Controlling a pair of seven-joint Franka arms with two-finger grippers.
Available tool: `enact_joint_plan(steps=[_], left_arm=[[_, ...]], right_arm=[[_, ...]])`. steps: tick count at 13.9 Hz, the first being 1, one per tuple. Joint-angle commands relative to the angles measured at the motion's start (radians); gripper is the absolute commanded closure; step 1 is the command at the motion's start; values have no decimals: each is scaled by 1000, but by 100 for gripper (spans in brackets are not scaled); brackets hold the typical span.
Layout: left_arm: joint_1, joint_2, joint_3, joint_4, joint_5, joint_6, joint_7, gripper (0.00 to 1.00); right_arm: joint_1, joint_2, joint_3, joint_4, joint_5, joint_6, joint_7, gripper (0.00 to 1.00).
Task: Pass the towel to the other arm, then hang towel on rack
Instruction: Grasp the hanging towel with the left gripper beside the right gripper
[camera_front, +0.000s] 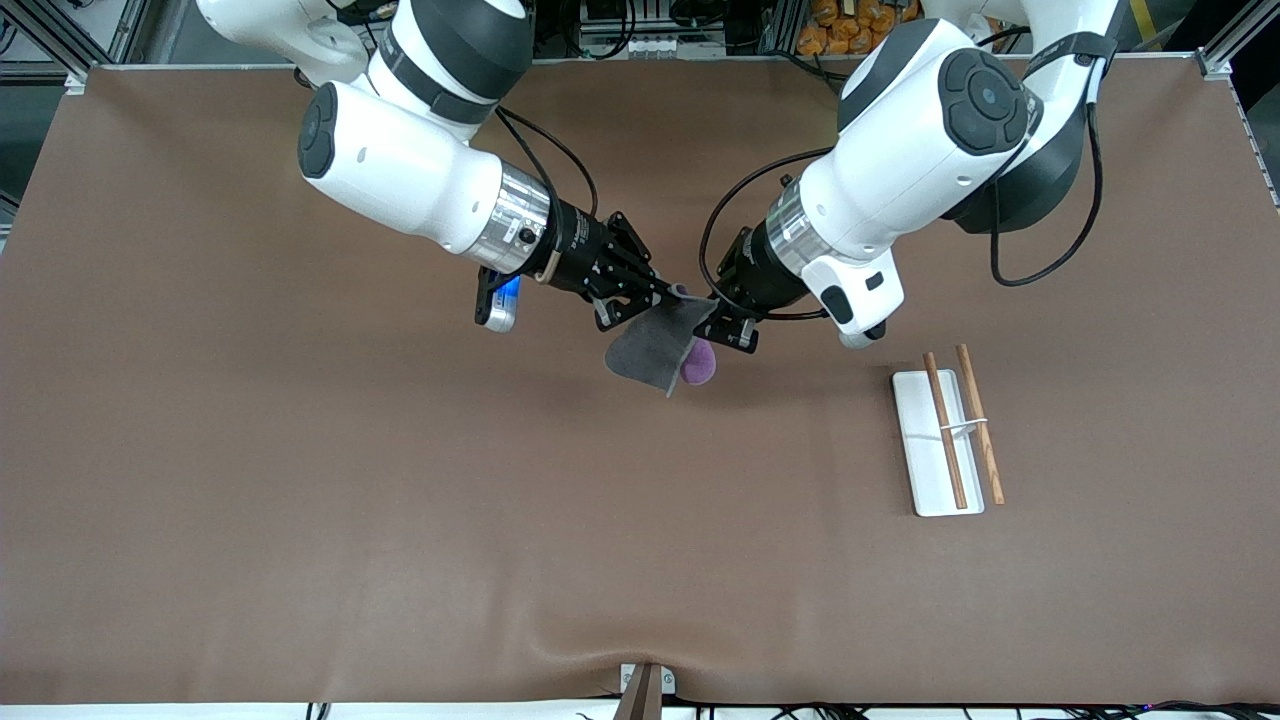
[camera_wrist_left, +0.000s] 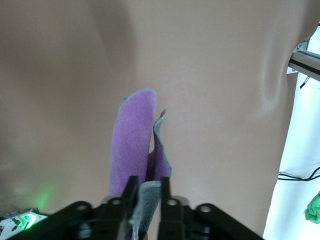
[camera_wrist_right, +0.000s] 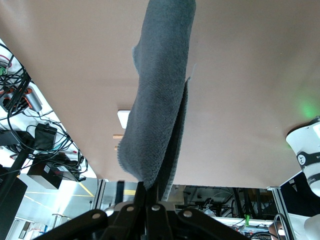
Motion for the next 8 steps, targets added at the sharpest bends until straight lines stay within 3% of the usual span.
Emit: enact_joint_plan(steps=[1, 5, 6, 7, 8], left_arm=[[3, 13, 0, 29, -34, -1, -16, 100], [9, 11, 0, 27, -42, -3, -16, 100], [8, 11, 0, 27, -40, -3, -15, 100], [8, 11, 0, 27, -40, -3, -13, 100], [9, 11, 0, 27, -40, -3, -12, 100]], right_arm=[[8, 16, -7, 33, 7, -7, 18, 100], [8, 14, -7, 34, 7, -9, 18, 100], [5, 14, -7, 33, 10, -9, 18, 87], [0, 14, -7, 33, 11, -10, 20, 17], [6, 13, -7, 33, 1, -12, 18, 0]])
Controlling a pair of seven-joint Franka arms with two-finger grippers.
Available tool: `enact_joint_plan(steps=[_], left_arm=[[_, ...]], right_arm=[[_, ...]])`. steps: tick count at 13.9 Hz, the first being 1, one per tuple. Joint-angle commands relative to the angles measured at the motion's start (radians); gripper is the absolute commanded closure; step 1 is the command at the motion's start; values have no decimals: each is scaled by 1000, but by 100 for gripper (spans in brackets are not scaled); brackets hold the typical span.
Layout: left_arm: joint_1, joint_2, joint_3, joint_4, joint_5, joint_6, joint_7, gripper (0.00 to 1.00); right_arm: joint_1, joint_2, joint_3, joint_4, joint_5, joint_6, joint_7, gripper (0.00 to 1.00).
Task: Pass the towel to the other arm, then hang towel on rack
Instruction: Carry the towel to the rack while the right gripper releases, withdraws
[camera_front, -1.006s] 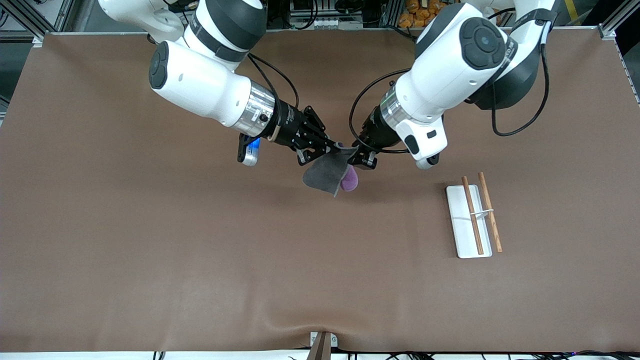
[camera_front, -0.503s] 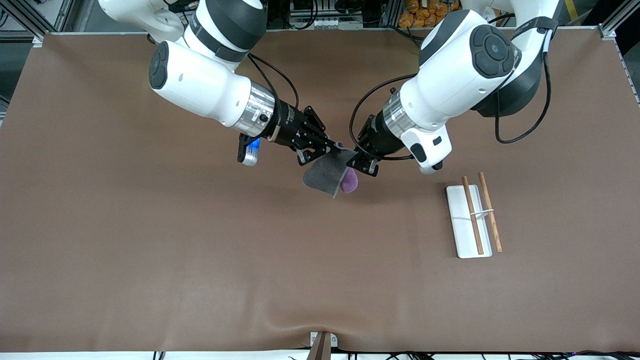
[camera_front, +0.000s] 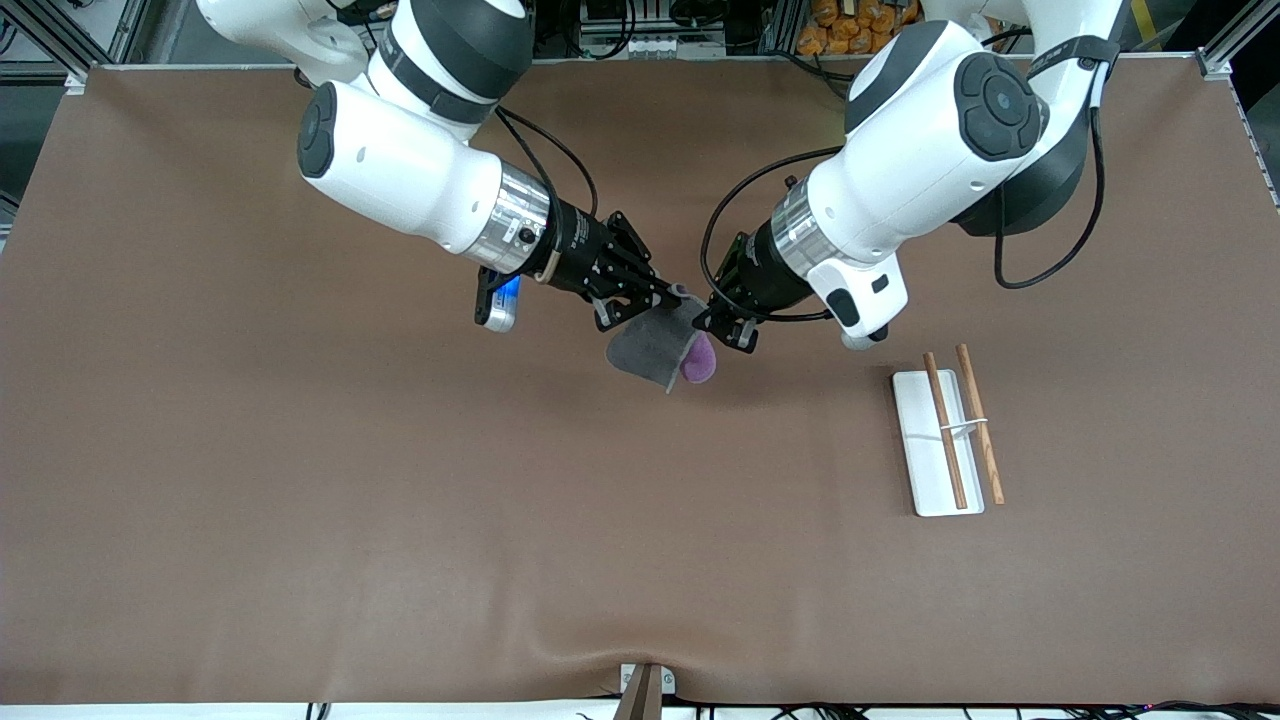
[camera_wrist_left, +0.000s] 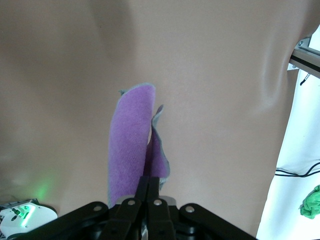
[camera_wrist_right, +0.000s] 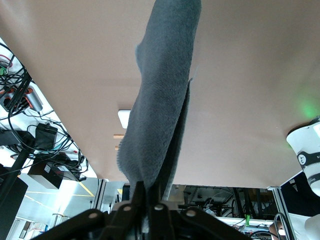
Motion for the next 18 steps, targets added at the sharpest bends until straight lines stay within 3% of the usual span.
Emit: enact_joint_plan(steps=[1, 5, 8, 12, 15, 18], left_arm=[[4, 10, 0, 24, -17, -9, -9, 100], [39, 1, -2, 24, -18, -36, 11, 100], [86, -7, -8, 24, -24, -100, 86, 100], [203, -45, -8, 24, -67, -271, 402, 100], [260, -70, -3, 21, -67, -322, 646, 100], [287, -70, -3, 23, -69, -338, 763, 100]], right_arm=[[6, 11, -6, 31, 1, -18, 18, 0], [3, 10, -6, 30, -15, -33, 14, 0], [-6, -3, -8, 31, -85, -111, 8, 0], [-40, -42, -12, 31, -151, -226, -82, 0], [-96, -78, -14, 31, -162, -368, -267, 0], [-173, -113, -15, 31, -170, -493, -395, 0]])
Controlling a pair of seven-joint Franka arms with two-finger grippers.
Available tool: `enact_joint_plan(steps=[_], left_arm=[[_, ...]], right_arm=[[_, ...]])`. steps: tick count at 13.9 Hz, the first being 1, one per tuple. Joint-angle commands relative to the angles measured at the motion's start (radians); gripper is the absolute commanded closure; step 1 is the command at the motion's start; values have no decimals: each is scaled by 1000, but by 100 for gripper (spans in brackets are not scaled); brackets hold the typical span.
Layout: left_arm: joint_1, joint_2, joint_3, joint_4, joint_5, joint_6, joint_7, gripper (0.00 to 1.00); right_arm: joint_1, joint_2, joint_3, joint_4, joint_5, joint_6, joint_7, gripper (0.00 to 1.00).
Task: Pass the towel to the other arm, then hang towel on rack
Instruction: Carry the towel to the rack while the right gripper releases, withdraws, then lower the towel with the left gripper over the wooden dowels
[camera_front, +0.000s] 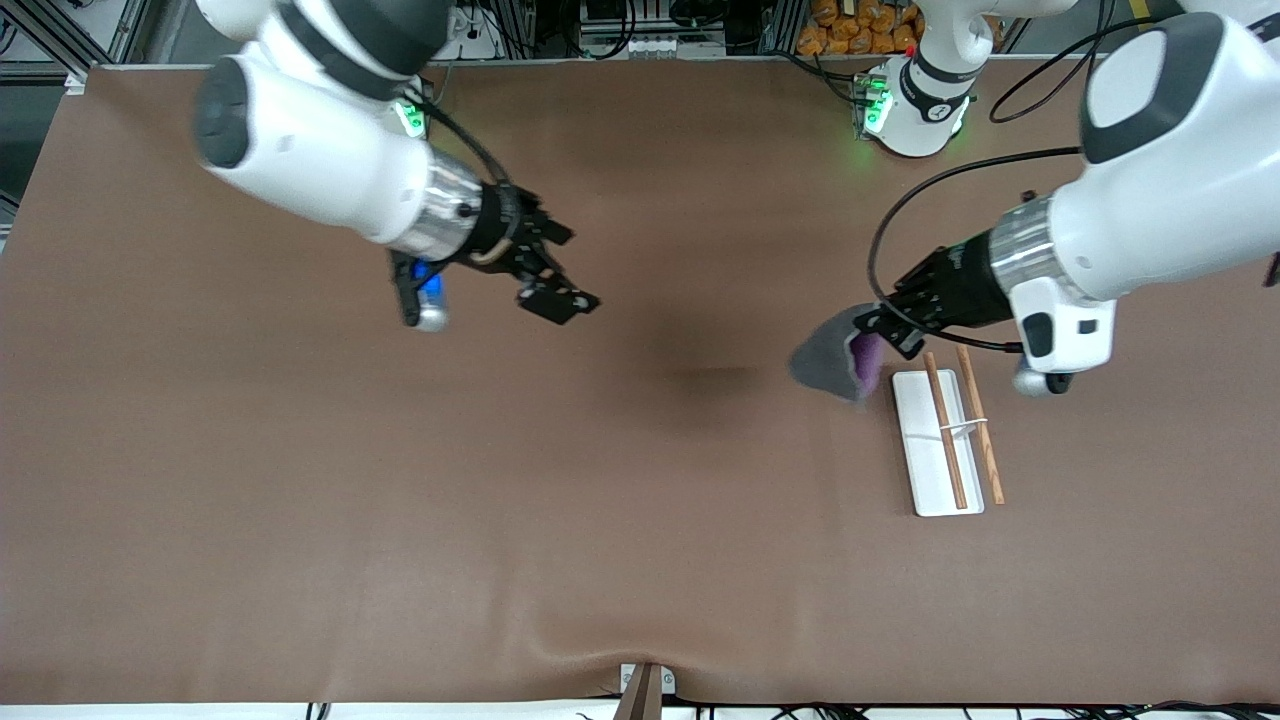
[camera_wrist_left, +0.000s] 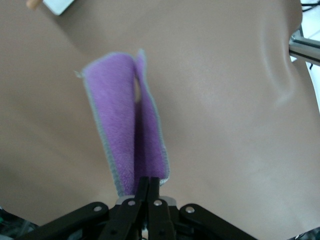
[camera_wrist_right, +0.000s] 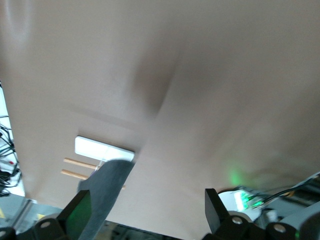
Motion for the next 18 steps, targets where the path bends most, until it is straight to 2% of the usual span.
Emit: enact_joint_plan(steps=[1, 6, 8, 9, 11, 14, 18], left_arm=[[14, -11, -4, -6, -19, -16, 89, 100], [46, -9, -4, -5, -19, -37, 212, 100], [81, -9, -4, -5, -27, -66, 272, 100], [100, -11, -4, -5, -30, -83, 320, 100], [134, -11, -5, -5, -31, -117, 403, 100], [186, -11, -4, -5, -66, -123, 506, 100], [220, -6, -1, -8, -90, -132, 669, 100]], right_arm=[[-75, -42, 12, -7, -40, -126, -132, 0], [-199, -92, 12, -9, -178, -371, -479, 0], [-193, -120, 19, -17, -362, -459, -649, 0], [-195, -125, 18, -18, -413, -491, -735, 0], [-220, -128, 9, -24, -430, -537, -849, 0], [-254, -146, 6, -46, -504, -541, -1023, 0], [-363, -146, 6, -47, -536, -533, -1289, 0]])
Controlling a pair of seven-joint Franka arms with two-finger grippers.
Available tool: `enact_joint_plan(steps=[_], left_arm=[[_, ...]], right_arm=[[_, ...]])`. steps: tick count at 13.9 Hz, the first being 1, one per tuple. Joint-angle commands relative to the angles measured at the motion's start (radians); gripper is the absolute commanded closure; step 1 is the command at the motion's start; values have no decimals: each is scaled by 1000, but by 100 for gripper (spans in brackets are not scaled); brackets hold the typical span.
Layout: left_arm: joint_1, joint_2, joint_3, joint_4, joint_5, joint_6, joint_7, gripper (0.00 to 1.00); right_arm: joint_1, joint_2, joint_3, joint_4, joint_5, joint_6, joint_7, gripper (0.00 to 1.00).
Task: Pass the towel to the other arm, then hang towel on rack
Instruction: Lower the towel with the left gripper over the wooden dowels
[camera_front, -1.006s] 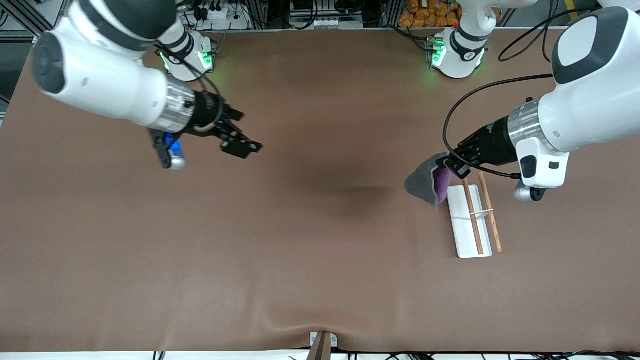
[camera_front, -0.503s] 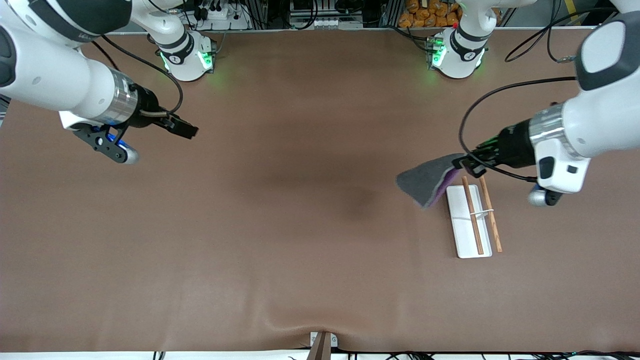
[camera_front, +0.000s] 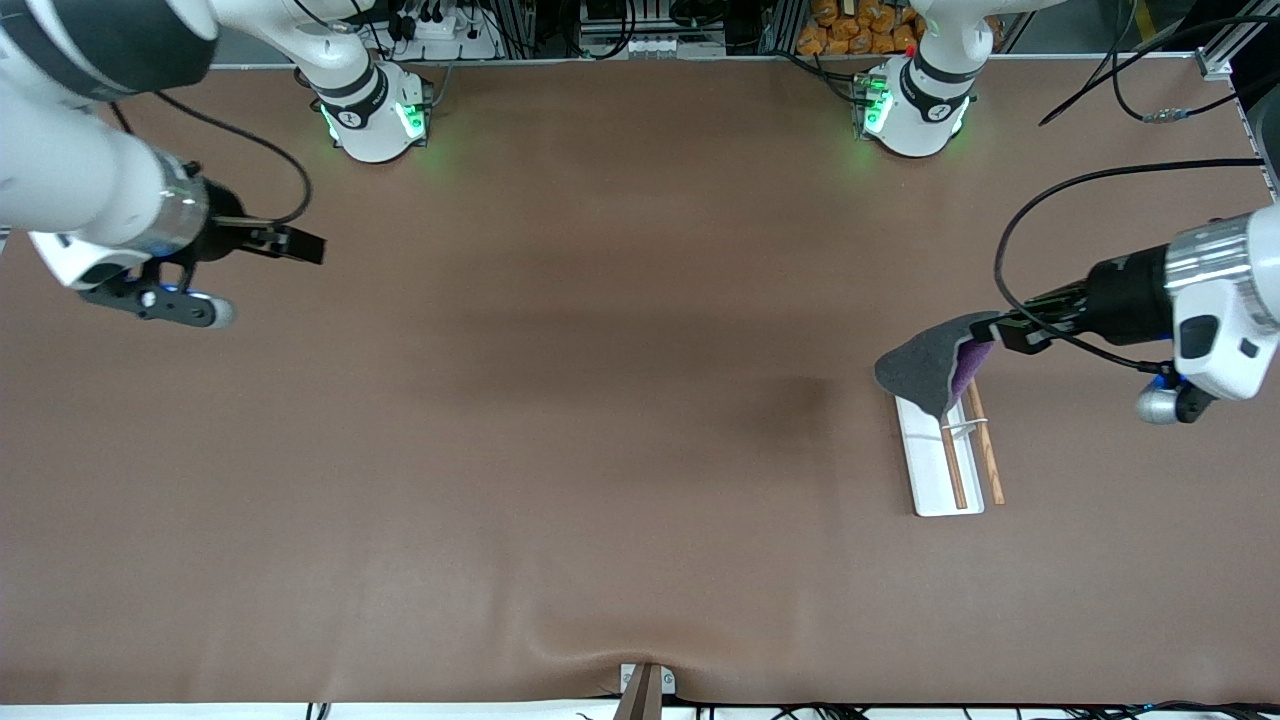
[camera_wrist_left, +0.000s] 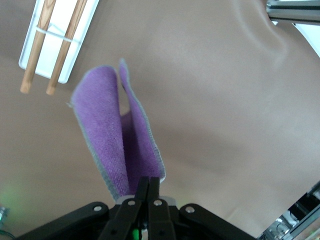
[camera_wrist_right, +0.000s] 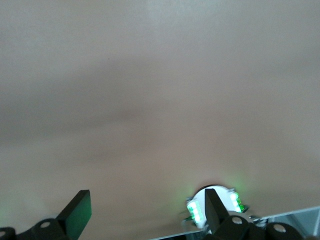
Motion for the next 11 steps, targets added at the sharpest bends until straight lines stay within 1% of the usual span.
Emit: enact_joint_plan(steps=[1, 2, 3, 5, 7, 9, 11], left_arm=[[19, -8, -2, -11, -20, -15, 108, 100], [42, -8, -8, -11, -23, -23, 151, 100], [50, -3, -6, -11, -26, -46, 179, 100], [65, -2, -5, -11, -38, -52, 226, 100], [68, 7, -3, -11, -60, -52, 268, 100], [59, 35, -3, -11, -98, -48, 280, 100], [41, 64, -11, -8, -161, 13, 335, 100]], right_arm=[[-96, -34, 16, -38, -28, 9, -162, 0], [-124, -42, 17, -66, -25, 17, -179, 0], [-138, -68, 17, -98, -24, 52, -190, 0], [-170, -122, 14, -176, -24, 130, -306, 0], [-202, -142, 14, -198, -28, 157, -402, 0], [-202, -174, 14, -222, -31, 172, -404, 0], [-201, -235, 14, -310, -31, 222, -404, 0]])
